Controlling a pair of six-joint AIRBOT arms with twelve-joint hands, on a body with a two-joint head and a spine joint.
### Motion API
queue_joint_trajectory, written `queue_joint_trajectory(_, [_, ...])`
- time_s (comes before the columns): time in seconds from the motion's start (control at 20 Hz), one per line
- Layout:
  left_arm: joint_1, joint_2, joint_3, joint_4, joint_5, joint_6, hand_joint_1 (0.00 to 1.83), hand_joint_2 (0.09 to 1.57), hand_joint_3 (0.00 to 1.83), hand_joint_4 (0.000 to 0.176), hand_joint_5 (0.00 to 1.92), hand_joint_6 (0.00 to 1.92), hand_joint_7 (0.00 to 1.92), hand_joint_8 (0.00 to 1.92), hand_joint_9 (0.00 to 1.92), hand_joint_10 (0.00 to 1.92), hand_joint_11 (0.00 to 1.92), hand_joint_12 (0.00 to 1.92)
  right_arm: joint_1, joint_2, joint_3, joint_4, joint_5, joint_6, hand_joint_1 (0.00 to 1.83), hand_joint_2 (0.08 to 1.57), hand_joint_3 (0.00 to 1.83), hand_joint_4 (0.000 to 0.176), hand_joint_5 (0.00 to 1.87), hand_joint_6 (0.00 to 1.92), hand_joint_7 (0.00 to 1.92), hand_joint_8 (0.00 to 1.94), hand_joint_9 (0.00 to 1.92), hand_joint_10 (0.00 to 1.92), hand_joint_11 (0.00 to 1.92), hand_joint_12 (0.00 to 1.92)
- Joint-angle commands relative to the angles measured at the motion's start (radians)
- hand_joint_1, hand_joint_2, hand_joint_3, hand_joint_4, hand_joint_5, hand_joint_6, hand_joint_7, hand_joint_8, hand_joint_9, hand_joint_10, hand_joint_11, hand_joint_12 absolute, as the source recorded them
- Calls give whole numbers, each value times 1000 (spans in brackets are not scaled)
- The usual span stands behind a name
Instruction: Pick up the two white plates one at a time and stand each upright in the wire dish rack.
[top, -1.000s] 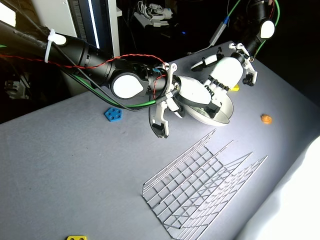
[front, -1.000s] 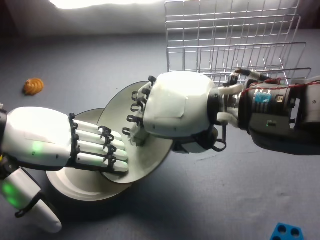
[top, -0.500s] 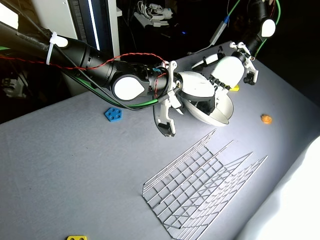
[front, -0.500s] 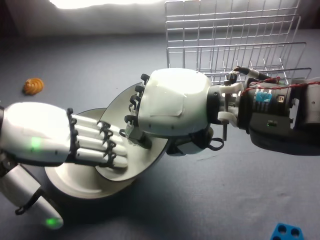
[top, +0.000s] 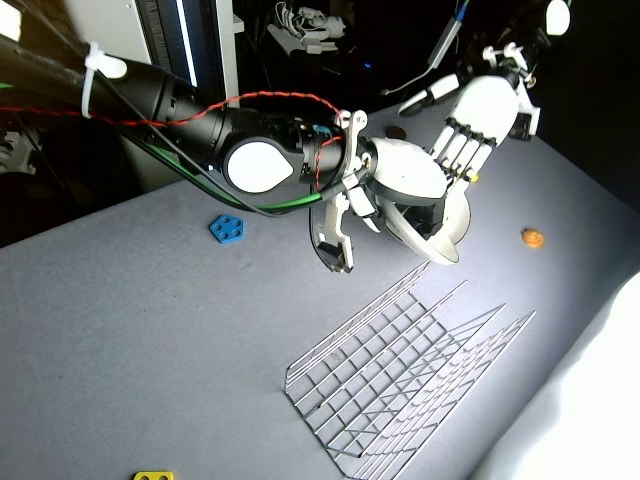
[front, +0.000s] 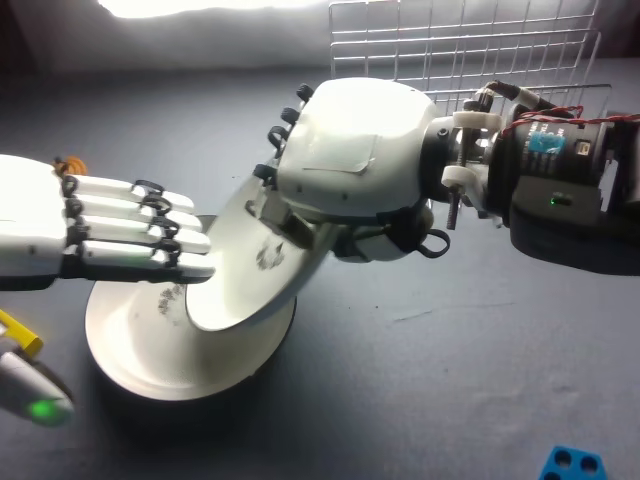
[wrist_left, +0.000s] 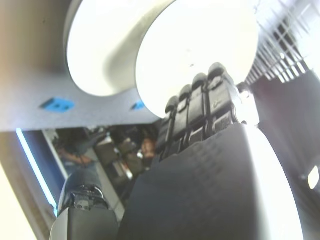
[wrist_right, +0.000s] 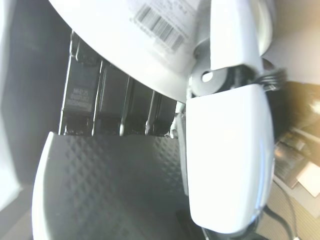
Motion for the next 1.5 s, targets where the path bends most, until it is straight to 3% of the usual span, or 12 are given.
queue_joint_trajectory(0.0, [-8,27,-6,-79,-66,-8,0,1013,3,0,0,0,0,0,0,0,0,0,24,7,-15,14,126,6,1384,1083,2,0,972,970,1048,832,990,1041,866,893])
queue_joint_trajectory(0.35, [2,125,-13,-117,-83,-41,0,1016,3,0,0,0,0,0,0,0,0,0,86,39,-71,76,126,32,1383,1085,1,0,966,1006,1048,878,981,993,879,985])
queue_joint_trajectory(0.6, [18,128,10,-125,-96,-44,0,1005,0,0,0,0,0,0,0,0,0,0,131,69,-98,76,104,110,1385,1079,0,0,972,969,1061,867,1008,966,899,983])
queue_joint_trajectory(0.8, [42,121,9,-141,-117,-44,0,1003,0,0,0,0,0,0,0,0,0,0,174,108,-124,75,69,207,1383,1079,0,0,991,962,1073,836,980,993,892,977])
queue_joint_trajectory(1.1, [47,108,8,-134,-121,-21,0,996,0,0,0,0,0,0,0,0,0,0,263,167,-140,75,-16,439,1385,1075,0,0,1001,942,1075,826,993,987,891,991])
queue_joint_trajectory(1.45, [53,69,55,-128,-130,8,0,1000,0,0,0,0,0,0,0,0,0,0,349,206,-140,75,-98,630,1384,1077,0,0,985,965,1087,795,989,1004,890,997])
